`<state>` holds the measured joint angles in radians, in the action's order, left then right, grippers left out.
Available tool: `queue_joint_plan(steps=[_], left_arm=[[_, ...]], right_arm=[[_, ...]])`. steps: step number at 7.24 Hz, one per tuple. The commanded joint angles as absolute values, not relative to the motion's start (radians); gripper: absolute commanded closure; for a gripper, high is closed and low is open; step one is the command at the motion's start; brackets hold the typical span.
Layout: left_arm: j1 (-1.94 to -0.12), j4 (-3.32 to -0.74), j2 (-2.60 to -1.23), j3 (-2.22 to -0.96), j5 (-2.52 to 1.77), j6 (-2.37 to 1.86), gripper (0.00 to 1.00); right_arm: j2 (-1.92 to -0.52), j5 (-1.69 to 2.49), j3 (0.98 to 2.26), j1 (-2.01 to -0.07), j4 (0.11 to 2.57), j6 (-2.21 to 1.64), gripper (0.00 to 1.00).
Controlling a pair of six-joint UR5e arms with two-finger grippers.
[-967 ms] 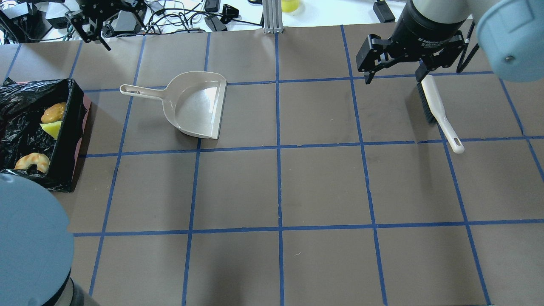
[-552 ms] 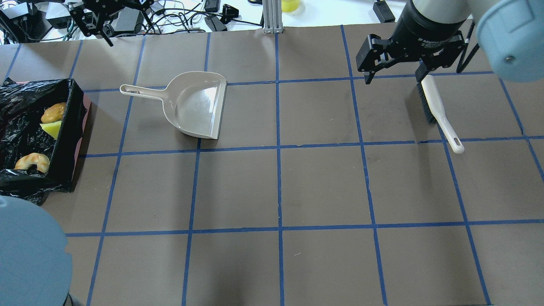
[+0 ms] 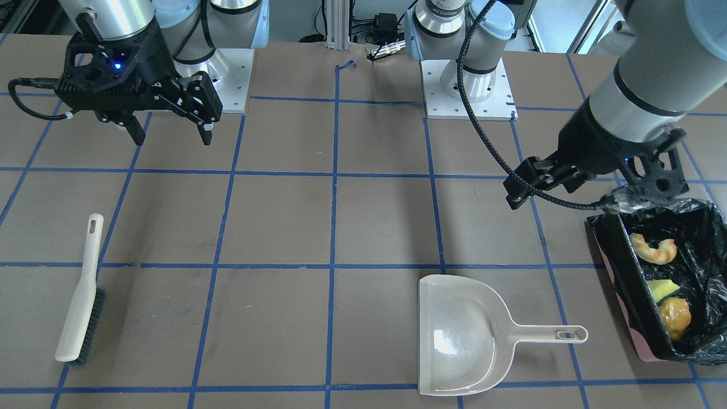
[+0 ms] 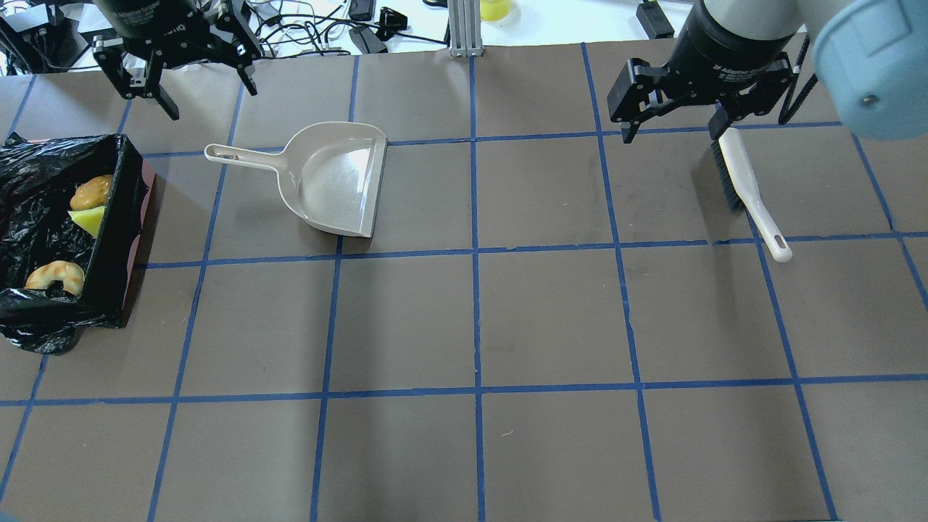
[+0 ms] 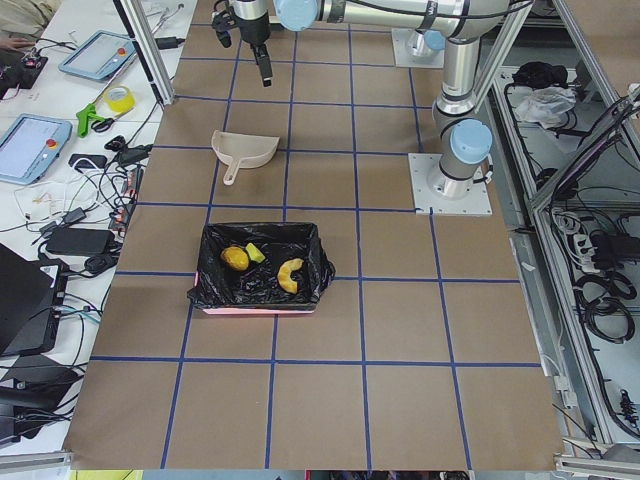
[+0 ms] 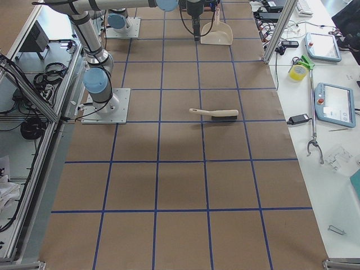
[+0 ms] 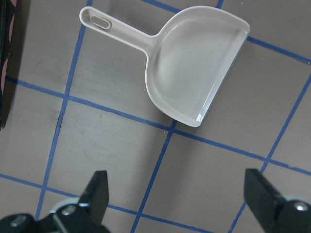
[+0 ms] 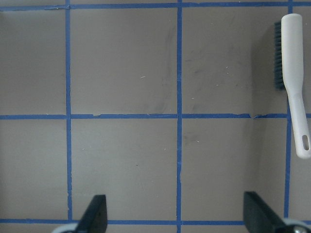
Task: Sweep and dump trash into bin
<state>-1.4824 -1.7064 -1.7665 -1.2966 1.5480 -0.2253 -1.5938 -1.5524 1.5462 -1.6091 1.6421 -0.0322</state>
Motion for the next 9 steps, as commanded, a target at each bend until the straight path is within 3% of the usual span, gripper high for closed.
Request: queue_joint_plan(steps=[1, 4, 9], left_arm=[[-1.483, -1.596, -1.636, -1.495, 1.548, -0.201, 0.0], [-1.491, -1.577, -1.546, -1.534, 1.548, -0.196, 0.0], [-1.545, -1.549, -1.557, -1.532, 1.592, -0.118, 0.0]], right_arm=[[-1.594, -1.552, 1.546, -1.609, 1.641, -0.032, 0.0], [-1.594, -1.552, 1.546, -1.609, 1.643, -0.032, 0.0], [-1.594, -1.563, 1.546, -1.609, 1.644, -0.029, 0.0]])
